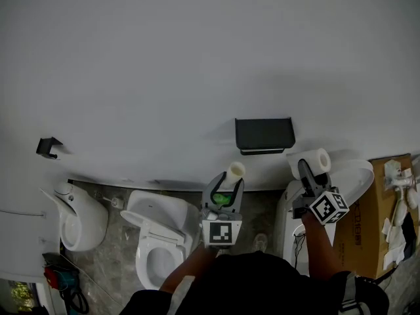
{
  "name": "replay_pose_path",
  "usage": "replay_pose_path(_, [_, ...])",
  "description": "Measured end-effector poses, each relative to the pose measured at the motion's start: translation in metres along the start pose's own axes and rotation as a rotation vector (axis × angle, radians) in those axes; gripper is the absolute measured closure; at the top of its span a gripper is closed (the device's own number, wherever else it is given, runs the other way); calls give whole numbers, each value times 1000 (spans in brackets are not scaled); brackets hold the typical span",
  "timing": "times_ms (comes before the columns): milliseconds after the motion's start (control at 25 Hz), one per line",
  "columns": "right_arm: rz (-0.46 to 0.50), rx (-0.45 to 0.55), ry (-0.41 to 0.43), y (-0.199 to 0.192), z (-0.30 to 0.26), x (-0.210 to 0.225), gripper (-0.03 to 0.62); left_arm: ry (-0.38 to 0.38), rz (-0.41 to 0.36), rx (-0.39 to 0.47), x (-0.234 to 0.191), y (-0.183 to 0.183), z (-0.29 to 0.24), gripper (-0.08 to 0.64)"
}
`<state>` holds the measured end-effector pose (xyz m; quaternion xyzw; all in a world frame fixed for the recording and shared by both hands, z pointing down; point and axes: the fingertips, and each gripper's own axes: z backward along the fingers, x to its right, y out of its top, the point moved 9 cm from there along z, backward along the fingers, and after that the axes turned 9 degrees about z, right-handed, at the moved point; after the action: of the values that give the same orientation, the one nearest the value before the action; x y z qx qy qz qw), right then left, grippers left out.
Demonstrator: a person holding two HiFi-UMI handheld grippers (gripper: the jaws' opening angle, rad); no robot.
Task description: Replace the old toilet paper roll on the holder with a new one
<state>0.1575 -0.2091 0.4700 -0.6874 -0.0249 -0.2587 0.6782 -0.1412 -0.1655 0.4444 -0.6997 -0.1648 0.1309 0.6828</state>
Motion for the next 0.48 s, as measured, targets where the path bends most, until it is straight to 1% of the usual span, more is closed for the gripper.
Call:
replay_pose_path(120, [-105, 14, -22, -4, -6, 4, 275, 4, 105, 31, -10, 5, 4, 387])
replay_pose_path(240, [-215, 23, -43, -9, -12, 7, 275, 20, 164, 50, -21, 7, 9, 385])
replay_pose_path(320, [-292, 42, -61, -13, -15, 11, 275, 33, 176, 47, -26, 6, 11, 385])
replay_pose_path(480, [-456, 95, -87, -19, -22, 18, 275, 52, 166, 34, -35, 5, 14, 385])
